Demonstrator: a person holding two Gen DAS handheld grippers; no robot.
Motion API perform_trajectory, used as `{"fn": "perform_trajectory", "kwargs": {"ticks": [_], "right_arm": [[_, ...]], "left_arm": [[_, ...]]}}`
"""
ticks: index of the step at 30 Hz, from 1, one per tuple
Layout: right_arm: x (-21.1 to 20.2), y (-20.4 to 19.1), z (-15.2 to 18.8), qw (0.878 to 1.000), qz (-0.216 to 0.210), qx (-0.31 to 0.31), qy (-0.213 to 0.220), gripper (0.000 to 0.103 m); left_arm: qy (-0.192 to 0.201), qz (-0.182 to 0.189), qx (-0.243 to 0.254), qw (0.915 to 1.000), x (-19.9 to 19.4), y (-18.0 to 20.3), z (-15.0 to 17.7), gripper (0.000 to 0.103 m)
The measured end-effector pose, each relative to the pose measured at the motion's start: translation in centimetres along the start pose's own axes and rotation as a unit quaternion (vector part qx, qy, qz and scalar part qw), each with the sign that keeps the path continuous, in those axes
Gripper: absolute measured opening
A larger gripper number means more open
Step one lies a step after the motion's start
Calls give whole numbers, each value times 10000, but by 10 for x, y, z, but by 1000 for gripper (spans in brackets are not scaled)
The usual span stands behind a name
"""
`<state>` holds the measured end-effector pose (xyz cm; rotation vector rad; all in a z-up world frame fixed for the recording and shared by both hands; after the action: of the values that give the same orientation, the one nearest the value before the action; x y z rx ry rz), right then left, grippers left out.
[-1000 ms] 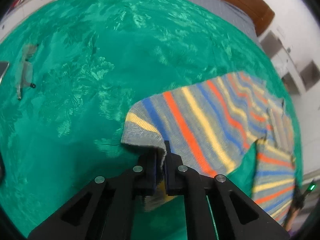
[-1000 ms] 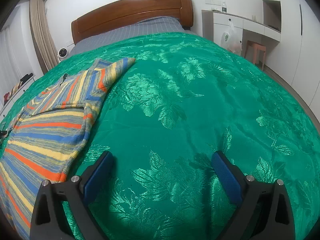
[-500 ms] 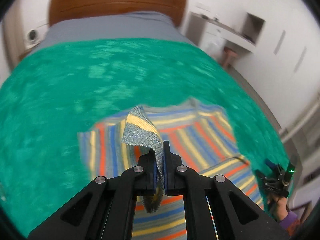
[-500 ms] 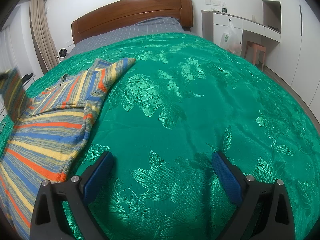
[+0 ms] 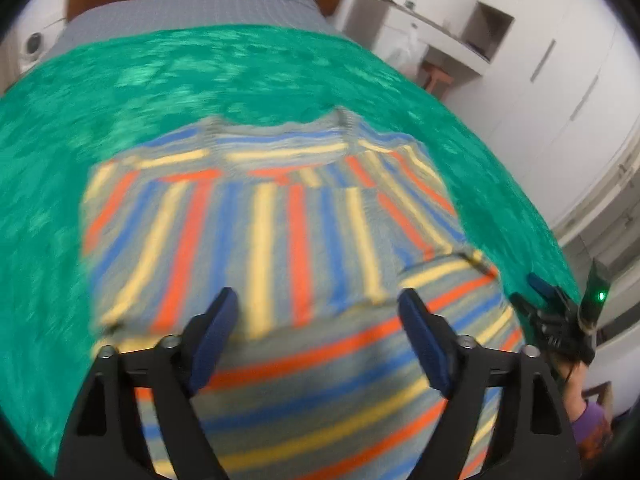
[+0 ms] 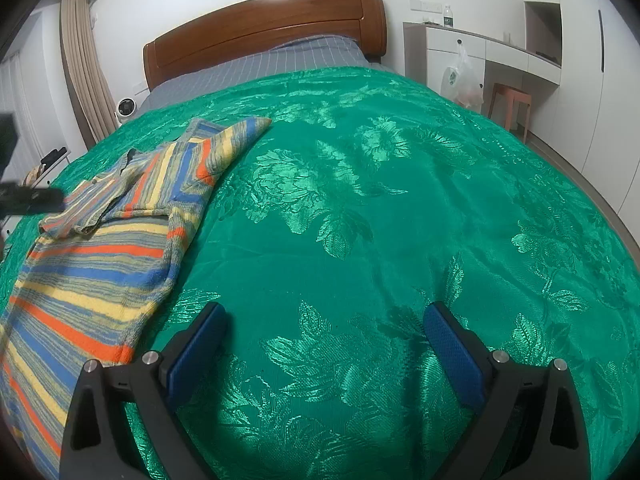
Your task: Fold small clothes
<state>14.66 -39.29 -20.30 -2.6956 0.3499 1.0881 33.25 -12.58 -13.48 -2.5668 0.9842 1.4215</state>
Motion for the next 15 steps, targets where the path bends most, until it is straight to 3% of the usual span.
{"fn": "perform_trajectory", "kwargs": {"ticks": [3, 7, 10, 15], "right_arm": [[0, 0, 0, 10000, -6, 4, 12, 98], [-1, 1, -1, 10000, -9, 7, 7, 98], [-1, 1, -2, 10000, -10, 3, -8, 98], [-4, 2, -3, 9998, -162, 97, 11, 98]], "left_arm": [[34, -608, -17, 9981, -23, -35, 31, 93], [-184, -1396, -74, 9900, -45, -75, 97, 93], [-102, -1452, -292, 9889, -63, -81, 137, 93], [256, -1496, -335, 9878, -95, -69, 165, 93]]}}
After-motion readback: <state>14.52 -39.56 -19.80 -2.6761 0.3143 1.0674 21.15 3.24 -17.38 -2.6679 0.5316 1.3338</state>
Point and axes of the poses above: each gripper's, at about its wrist camera, not at the fingertips, and x roughly the way its jaws point, y to its right, z to its underside, the point moved 8 cm from there along x, roughly the way its jaws point
